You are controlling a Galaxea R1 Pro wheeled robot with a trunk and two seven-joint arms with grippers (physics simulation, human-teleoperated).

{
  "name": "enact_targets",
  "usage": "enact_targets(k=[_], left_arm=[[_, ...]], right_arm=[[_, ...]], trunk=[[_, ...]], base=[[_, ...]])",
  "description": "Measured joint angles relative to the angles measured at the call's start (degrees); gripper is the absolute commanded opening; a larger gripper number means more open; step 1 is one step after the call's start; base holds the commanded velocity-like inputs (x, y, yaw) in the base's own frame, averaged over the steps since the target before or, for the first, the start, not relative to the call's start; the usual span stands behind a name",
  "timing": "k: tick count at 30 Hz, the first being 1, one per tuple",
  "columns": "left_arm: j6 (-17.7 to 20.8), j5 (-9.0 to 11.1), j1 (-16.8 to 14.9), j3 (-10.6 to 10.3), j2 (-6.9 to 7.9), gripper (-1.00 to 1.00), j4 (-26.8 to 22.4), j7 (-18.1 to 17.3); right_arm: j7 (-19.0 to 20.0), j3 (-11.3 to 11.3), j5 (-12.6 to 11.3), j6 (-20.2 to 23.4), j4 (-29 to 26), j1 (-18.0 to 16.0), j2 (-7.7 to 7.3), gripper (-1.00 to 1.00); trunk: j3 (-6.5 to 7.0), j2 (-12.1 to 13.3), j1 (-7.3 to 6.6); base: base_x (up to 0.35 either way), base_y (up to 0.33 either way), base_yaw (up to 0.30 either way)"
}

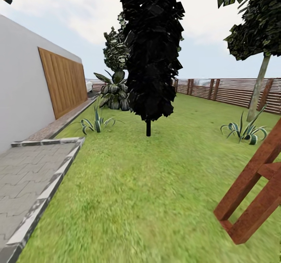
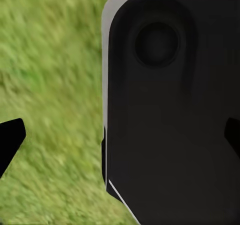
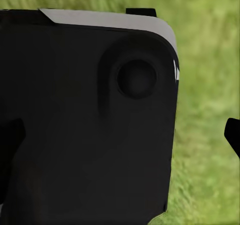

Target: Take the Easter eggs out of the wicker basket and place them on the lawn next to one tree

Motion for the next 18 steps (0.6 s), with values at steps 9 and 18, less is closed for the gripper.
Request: enact_targets(k=[9, 18], left_arm=[[0.0, 0.02, 0.0, 0.01, -0.05, 1.0, 0.0, 0.0], [0.0, 0.0, 0.01, 0.01, -0.04, 1.0, 0.0, 0.0]], right_arm=[[0.0, 0.0, 0.0, 0.0, 0.01, -0.01, 0.0, 1.0], [-0.01, 0.0, 0.0, 0.0, 0.01, -0.01, 0.0, 1.0]], trunk=[[0.0, 0.0, 0.0], [0.0, 0.0, 0.0]], base=[[0.321, 0.121, -0.243], [0.324, 0.113, -0.019]])
